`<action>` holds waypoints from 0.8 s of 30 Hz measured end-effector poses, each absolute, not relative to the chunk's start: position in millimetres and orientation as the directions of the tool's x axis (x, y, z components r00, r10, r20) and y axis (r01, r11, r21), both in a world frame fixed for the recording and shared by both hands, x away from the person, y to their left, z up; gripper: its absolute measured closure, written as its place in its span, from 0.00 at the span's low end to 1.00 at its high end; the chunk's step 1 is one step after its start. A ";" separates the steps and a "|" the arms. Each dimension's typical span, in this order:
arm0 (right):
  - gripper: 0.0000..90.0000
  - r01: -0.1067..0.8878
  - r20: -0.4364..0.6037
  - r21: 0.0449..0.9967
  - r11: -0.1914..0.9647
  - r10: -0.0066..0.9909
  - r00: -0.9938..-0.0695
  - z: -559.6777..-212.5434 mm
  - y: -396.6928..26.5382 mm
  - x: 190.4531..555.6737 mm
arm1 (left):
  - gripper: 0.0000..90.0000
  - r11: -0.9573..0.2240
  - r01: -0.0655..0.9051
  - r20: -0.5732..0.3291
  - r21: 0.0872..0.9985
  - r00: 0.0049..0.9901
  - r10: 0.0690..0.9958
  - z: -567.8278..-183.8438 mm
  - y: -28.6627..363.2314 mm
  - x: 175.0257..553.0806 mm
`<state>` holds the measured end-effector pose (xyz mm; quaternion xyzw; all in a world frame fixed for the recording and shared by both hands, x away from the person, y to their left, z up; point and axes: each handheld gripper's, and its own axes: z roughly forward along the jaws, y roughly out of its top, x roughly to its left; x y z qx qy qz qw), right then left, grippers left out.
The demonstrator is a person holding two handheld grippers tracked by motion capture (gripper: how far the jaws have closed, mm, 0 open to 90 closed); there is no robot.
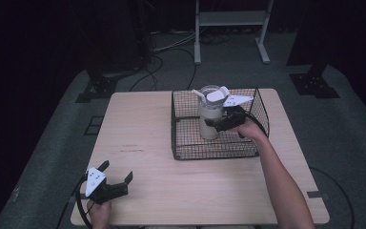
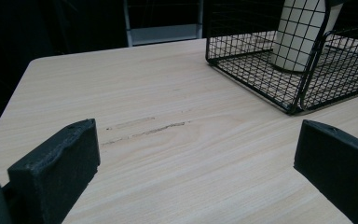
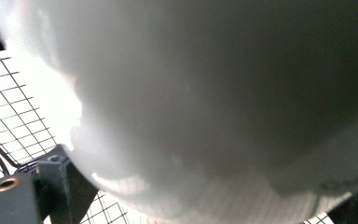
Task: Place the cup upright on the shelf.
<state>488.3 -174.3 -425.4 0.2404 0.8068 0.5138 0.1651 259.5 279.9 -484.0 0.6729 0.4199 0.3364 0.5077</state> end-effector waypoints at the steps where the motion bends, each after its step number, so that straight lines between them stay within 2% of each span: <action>1: 0.09 0.222 -0.017 0.908 0.356 0.559 -0.829 -425.2 -174.5 487.9 | 0.00 -0.133 0.226 0.026 0.965 0.421 0.907 -483.9 279.9 259.6; 15: 0.09 0.213 -0.106 0.853 0.477 0.557 -0.824 -416.3 -177.6 481.8 | 0.00 -0.132 0.228 0.026 0.965 0.418 0.908 -484.0 279.7 260.0; 20: 0.09 0.231 -0.106 0.842 0.488 0.569 -0.816 -408.8 -182.4 478.1 | 0.00 -0.135 0.224 0.030 0.965 0.418 0.908 -484.1 279.6 259.7; 24: 0.09 0.278 -0.066 0.841 0.463 0.600 -0.797 -398.4 -185.2 473.0 | 0.00 -0.134 0.228 0.026 0.964 0.422 0.906 -483.9 279.8 260.1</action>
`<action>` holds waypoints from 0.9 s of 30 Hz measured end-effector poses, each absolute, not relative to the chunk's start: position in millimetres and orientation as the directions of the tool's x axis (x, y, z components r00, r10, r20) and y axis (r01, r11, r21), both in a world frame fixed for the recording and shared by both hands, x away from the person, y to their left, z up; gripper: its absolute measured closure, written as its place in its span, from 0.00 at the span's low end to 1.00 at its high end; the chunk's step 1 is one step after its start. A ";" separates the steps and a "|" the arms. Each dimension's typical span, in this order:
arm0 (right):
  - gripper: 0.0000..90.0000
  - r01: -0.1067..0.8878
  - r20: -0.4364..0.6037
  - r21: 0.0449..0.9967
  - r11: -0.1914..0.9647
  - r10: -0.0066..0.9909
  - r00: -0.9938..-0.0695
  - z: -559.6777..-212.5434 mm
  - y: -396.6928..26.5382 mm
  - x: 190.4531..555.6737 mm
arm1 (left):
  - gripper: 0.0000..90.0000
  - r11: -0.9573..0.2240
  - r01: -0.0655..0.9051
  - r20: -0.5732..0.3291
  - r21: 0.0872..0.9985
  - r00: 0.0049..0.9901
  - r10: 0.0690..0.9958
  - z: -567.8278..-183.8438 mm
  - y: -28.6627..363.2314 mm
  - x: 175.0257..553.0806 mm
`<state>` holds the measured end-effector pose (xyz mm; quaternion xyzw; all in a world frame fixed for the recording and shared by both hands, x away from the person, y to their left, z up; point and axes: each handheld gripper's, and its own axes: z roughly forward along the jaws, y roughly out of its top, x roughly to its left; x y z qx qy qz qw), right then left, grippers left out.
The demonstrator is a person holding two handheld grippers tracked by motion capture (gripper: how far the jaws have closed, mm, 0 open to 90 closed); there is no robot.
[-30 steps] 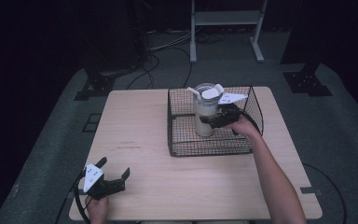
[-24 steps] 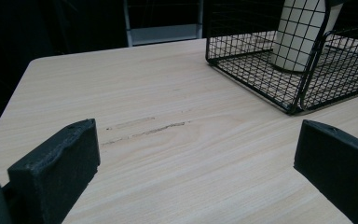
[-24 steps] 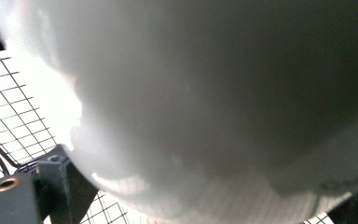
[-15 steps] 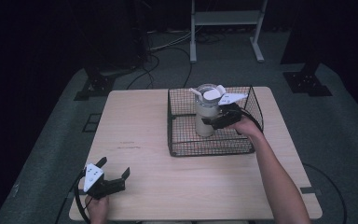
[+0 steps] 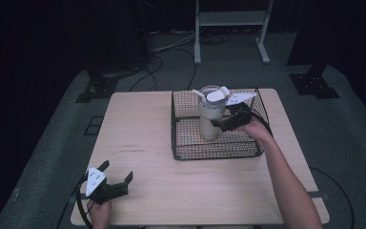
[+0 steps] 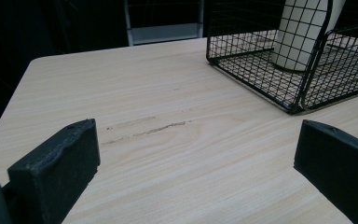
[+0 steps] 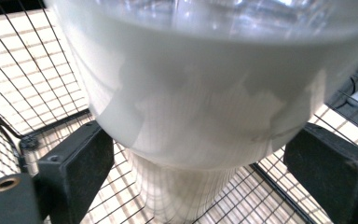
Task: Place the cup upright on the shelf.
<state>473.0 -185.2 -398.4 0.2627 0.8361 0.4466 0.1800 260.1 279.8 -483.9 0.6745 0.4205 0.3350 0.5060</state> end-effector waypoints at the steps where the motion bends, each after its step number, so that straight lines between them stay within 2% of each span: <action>1: 0.10 0.293 -0.058 0.838 0.460 0.608 -0.792 -395.8 -186.1 471.1 | 0.00 -0.133 0.228 0.025 0.965 0.422 0.906 -483.9 279.9 260.1; 5: 0.10 0.364 -0.019 0.816 0.449 0.649 -0.761 -385.0 -193.5 462.8 | 0.00 -0.130 0.223 0.024 0.966 0.424 0.905 -484.0 280.2 259.5; 10: 0.10 0.408 0.064 0.839 0.360 0.679 -0.731 -375.2 -215.2 442.5 | 0.00 -0.134 0.221 0.029 0.966 0.423 0.906 -484.1 279.8 258.8; 18: 0.10 0.345 0.042 0.879 0.328 0.669 -0.742 -366.6 -252.3 390.9 | 0.00 -0.139 0.223 0.033 0.965 0.421 0.907 -484.0 279.1 258.8; 20: 0.10 0.330 0.036 0.886 0.326 0.660 -0.750 -369.4 -264.7 369.2 | 0.00 -0.136 0.221 0.033 0.966 0.418 0.908 -484.1 278.7 258.6; 27: 0.10 0.312 0.034 0.898 0.312 0.657 -0.754 -378.2 -287.0 332.4 | 0.00 -0.142 0.225 0.036 0.964 0.418 0.908 -483.9 278.9 258.3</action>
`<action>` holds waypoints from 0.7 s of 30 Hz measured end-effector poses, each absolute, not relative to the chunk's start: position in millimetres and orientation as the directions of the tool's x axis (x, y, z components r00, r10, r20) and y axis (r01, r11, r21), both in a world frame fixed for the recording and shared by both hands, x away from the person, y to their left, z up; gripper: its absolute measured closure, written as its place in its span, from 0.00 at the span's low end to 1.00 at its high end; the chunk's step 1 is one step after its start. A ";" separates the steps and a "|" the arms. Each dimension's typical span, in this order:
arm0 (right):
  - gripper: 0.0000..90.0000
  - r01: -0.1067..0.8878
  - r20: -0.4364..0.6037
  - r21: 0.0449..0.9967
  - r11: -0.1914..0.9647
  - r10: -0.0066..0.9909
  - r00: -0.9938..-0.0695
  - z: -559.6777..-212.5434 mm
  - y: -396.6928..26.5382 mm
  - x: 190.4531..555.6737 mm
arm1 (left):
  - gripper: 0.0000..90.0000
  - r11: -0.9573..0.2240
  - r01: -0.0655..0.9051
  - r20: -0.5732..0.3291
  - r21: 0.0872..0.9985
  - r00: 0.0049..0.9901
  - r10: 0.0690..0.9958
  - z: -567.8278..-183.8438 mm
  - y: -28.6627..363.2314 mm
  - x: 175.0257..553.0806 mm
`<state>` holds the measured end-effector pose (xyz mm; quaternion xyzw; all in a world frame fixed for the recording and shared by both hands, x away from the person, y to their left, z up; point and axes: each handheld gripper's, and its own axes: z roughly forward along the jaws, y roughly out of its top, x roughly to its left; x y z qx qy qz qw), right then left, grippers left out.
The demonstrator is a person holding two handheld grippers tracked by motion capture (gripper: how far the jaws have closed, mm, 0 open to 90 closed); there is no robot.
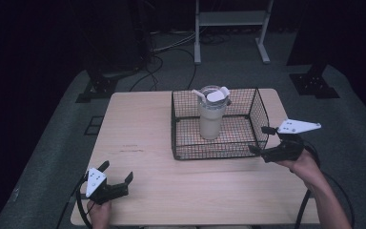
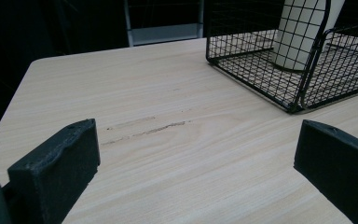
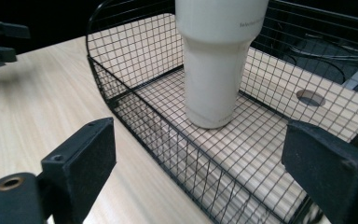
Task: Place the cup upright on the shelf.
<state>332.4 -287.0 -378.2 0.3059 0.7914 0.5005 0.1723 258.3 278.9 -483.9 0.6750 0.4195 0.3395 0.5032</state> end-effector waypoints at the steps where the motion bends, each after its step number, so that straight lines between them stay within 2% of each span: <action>1: 0.10 0.310 0.033 0.899 0.310 0.657 -0.753 -379.2 -289.9 328.7 | 0.00 -0.142 0.225 0.036 0.964 0.418 0.908 -483.9 278.9 258.4; 21: 0.10 0.392 0.063 0.871 0.297 0.724 -0.687 -410.2 -335.2 301.0 | 0.00 -0.147 0.222 0.043 0.964 0.414 0.909 -483.9 278.2 257.6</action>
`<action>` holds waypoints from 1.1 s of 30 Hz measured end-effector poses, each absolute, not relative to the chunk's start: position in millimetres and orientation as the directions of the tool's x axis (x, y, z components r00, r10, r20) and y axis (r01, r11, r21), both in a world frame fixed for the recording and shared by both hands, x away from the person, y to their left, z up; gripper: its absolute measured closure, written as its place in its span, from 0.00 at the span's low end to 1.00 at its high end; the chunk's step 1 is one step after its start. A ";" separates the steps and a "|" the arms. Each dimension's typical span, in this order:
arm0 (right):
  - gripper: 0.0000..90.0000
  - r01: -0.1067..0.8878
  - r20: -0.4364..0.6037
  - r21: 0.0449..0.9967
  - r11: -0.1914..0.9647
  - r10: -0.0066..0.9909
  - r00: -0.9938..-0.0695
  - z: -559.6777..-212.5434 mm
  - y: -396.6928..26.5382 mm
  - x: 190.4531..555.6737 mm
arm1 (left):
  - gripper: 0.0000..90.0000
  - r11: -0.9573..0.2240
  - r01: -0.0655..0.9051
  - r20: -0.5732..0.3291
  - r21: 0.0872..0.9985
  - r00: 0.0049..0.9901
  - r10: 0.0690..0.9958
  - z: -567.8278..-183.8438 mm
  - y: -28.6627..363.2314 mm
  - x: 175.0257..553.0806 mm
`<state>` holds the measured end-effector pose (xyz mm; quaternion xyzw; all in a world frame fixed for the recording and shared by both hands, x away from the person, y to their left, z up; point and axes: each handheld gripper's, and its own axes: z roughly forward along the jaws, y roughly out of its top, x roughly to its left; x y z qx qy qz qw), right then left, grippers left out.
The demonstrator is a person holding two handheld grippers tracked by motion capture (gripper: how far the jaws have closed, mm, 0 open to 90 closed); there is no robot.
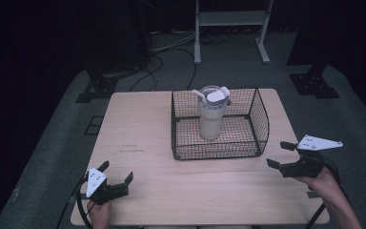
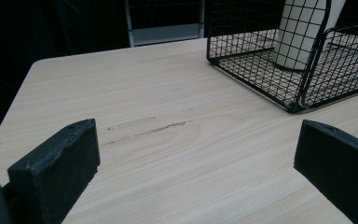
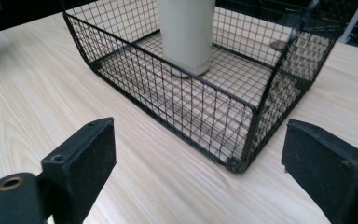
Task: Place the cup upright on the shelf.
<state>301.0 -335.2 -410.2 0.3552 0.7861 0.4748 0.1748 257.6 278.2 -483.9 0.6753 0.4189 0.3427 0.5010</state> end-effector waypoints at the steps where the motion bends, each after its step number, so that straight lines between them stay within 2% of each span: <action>1: 0.10 0.396 0.064 0.869 0.297 0.726 -0.685 -411.8 -336.9 300.1 | 0.00 -0.147 0.222 0.043 0.964 0.414 0.909 -483.9 278.2 257.5; 33: 0.10 0.473 0.126 0.842 0.259 0.758 -0.640 -461.3 -355.2 277.8 | 0.00 -0.147 0.223 0.043 0.964 0.413 0.910 -483.9 278.2 257.6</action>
